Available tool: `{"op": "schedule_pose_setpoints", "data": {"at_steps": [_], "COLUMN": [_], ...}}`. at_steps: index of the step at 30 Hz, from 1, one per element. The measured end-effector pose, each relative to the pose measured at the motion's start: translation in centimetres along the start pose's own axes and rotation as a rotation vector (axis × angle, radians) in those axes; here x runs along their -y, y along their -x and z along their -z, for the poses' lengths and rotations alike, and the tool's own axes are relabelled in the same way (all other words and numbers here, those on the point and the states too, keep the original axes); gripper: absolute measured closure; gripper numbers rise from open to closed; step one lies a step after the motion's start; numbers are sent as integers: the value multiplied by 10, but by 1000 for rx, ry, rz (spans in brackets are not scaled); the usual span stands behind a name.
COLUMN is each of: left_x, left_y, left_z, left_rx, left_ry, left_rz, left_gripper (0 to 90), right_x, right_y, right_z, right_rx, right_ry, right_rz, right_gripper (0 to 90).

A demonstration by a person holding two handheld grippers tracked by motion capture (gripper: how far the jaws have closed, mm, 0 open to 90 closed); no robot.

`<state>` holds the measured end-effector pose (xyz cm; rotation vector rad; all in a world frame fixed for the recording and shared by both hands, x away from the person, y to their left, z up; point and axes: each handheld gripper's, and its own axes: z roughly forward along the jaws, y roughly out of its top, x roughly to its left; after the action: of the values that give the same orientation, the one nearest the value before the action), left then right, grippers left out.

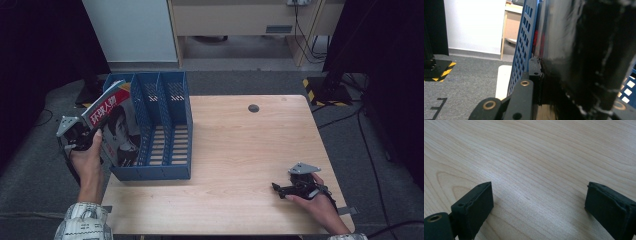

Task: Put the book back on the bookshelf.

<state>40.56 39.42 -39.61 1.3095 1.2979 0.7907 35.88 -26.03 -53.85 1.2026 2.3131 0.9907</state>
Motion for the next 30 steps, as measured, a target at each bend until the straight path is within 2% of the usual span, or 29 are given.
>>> {"op": "schedule_pose_setpoints", "data": {"at_steps": [13, 19, 30], "left_x": [0, -1, -2], "left_y": [2, 5, 4], "left_z": [0, 2, 3], "left_rx": [-11, -29, -26], "left_ry": [-19, -50, -58], "left_rz": [9, -10, 13], "left_gripper": [841, 838, 820], "right_x": [0, 0, 0], "right_y": [0, 0, 0], "right_z": [0, 0, 0], "right_rx": [0, -1, -1], "right_ry": [-1, 0, -1], "right_rz": [4, 6, 5], "right_gripper": [84, 84, 84]}}
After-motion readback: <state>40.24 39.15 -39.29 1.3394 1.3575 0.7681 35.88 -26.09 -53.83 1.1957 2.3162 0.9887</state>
